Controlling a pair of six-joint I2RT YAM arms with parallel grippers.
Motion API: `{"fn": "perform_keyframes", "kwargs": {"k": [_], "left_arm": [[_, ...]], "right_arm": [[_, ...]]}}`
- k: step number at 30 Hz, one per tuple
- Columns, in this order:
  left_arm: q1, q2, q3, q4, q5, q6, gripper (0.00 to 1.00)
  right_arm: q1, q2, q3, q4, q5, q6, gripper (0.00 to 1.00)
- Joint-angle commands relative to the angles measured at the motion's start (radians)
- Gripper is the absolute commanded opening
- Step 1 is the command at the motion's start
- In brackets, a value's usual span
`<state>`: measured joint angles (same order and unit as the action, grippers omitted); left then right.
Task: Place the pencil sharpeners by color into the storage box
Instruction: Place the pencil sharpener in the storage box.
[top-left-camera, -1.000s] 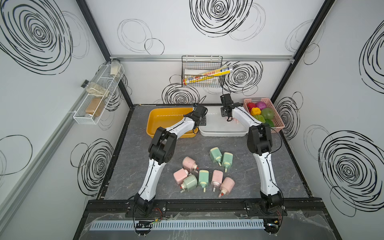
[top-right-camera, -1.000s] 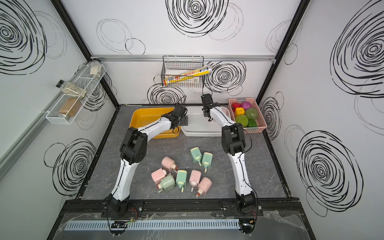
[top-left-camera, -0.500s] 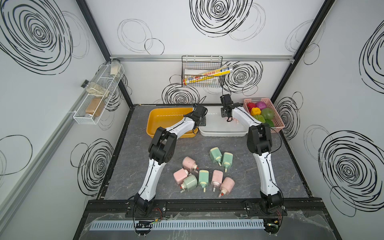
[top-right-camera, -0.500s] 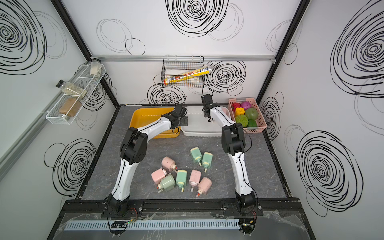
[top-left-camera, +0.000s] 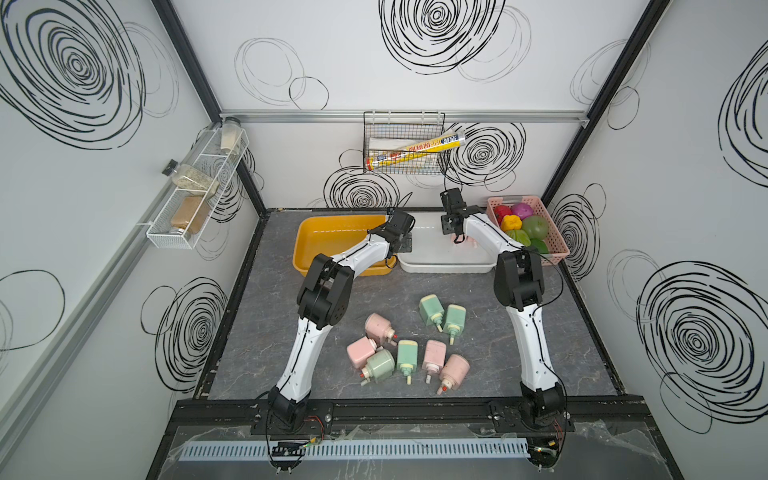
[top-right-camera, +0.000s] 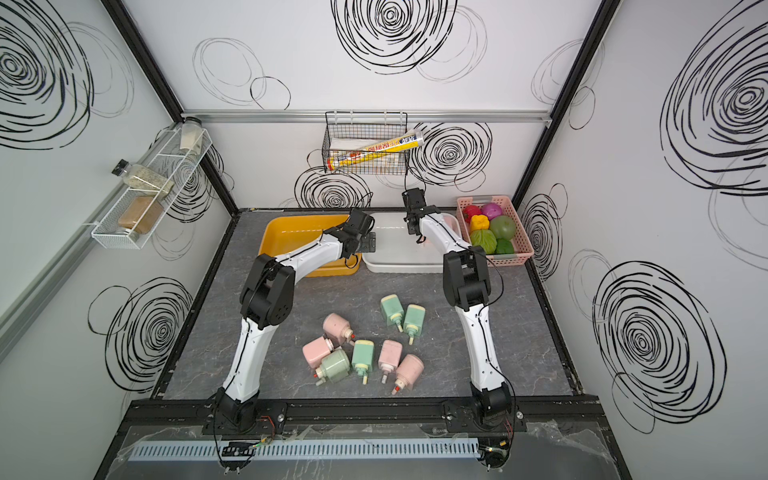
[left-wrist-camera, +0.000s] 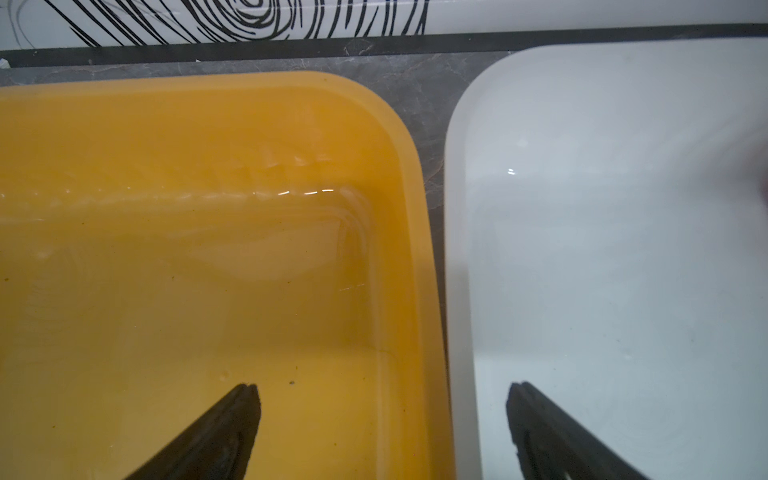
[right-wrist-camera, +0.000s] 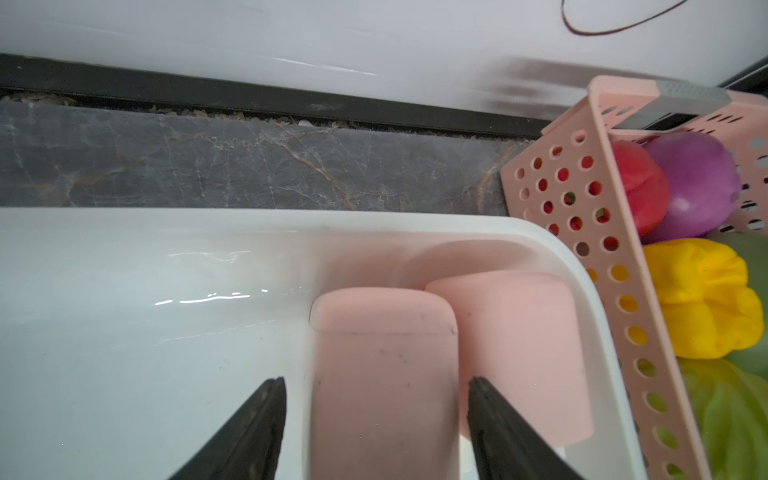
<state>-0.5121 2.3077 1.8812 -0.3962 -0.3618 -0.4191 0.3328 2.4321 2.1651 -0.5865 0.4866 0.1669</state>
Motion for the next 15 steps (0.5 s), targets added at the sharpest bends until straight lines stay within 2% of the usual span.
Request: {"fn": "perform_keyframes", "kwargs": {"k": [1, 2, 3, 15], "left_arm": [[0.006, 0.012, 0.013, -0.004, -0.014, 0.008, 0.99], [0.006, 0.012, 0.012, -0.004, -0.014, 0.008, 0.99], [0.006, 0.012, 0.012, -0.004, -0.013, 0.008, 0.99], [0.009, 0.016, 0.010, -0.003, 0.001, -0.004, 0.99]], "right_arm": [[0.017, -0.051, -0.007, 0.025, 0.049, -0.076, 0.81], [0.017, -0.049, -0.005, 0.026, 0.060, -0.089, 0.93], [0.016, -0.045, -0.007, 0.026, 0.075, -0.100, 1.00], [0.016, -0.025, -0.048, 0.056, 0.153, -0.224, 1.00]]}}
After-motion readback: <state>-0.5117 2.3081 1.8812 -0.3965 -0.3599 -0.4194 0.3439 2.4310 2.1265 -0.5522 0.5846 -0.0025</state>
